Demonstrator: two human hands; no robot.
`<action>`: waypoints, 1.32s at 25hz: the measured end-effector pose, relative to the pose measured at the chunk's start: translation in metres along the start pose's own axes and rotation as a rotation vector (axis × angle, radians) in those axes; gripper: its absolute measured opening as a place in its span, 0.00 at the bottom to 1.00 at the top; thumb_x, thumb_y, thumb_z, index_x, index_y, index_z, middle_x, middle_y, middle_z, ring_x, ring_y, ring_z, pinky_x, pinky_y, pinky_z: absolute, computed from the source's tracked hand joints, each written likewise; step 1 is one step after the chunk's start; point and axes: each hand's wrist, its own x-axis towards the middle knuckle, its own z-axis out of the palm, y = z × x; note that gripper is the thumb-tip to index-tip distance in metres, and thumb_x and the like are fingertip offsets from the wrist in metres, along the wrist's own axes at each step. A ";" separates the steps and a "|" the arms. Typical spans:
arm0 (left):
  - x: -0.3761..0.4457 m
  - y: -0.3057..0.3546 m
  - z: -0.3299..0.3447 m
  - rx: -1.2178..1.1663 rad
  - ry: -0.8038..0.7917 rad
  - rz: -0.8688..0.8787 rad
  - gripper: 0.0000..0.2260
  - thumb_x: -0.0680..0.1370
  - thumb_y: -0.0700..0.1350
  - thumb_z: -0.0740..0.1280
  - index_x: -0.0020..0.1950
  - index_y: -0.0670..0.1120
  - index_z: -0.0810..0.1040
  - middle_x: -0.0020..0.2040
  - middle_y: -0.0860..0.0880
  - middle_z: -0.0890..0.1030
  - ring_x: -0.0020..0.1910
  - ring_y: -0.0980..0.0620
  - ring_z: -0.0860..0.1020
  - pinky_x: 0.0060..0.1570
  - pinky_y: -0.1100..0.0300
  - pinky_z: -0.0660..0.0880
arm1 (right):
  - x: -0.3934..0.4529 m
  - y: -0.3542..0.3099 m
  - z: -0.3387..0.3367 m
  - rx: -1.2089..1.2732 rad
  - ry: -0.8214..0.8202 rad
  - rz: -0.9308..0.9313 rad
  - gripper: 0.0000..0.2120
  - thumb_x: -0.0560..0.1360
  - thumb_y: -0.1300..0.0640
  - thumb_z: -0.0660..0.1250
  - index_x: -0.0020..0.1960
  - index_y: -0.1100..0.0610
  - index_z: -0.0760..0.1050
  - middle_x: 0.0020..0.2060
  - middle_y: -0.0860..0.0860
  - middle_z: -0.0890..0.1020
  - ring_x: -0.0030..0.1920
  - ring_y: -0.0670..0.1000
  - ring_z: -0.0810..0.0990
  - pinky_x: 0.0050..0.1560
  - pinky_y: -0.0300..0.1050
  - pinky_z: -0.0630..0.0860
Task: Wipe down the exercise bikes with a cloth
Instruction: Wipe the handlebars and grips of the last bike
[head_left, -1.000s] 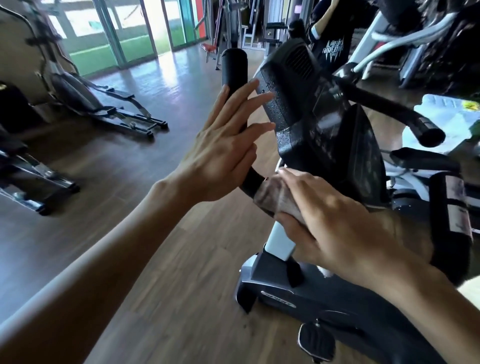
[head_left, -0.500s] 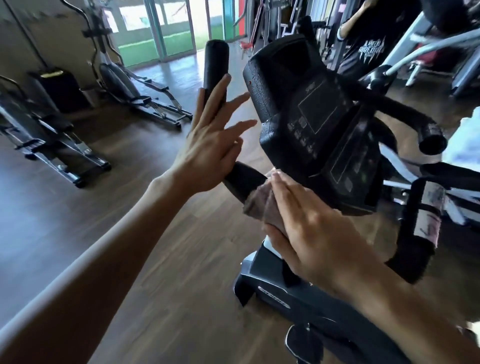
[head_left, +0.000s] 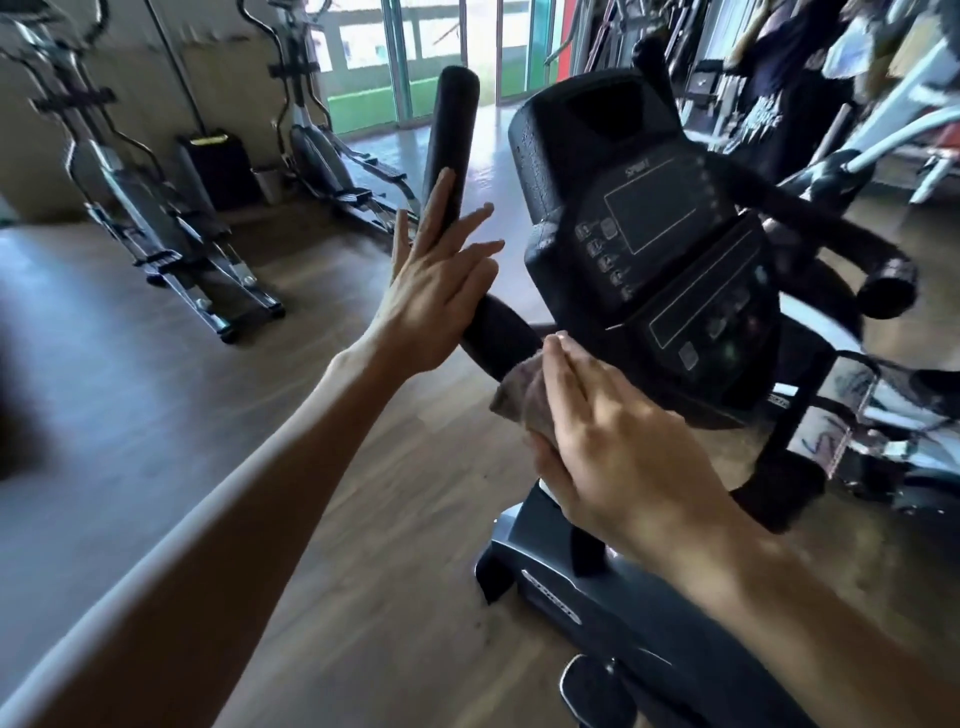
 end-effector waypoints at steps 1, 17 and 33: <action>-0.003 0.002 0.002 -0.013 0.007 -0.022 0.23 0.84 0.53 0.52 0.68 0.43 0.81 0.78 0.47 0.69 0.83 0.45 0.47 0.77 0.35 0.42 | 0.008 -0.003 0.002 0.008 -0.003 0.020 0.31 0.78 0.48 0.63 0.71 0.70 0.70 0.66 0.66 0.78 0.63 0.59 0.81 0.53 0.48 0.81; -0.017 0.026 0.004 -0.071 0.049 -0.114 0.23 0.83 0.50 0.53 0.68 0.43 0.80 0.77 0.45 0.70 0.83 0.48 0.46 0.78 0.50 0.35 | 0.012 -0.010 0.008 0.117 -0.033 0.103 0.30 0.80 0.48 0.64 0.72 0.70 0.69 0.65 0.65 0.78 0.63 0.59 0.81 0.57 0.46 0.80; -0.045 0.106 0.026 -0.030 0.141 -0.449 0.24 0.82 0.49 0.53 0.74 0.41 0.72 0.79 0.44 0.64 0.83 0.46 0.48 0.80 0.52 0.47 | -0.066 0.068 -0.018 0.202 -0.021 -0.250 0.32 0.79 0.44 0.59 0.74 0.66 0.69 0.70 0.63 0.75 0.64 0.56 0.80 0.55 0.49 0.81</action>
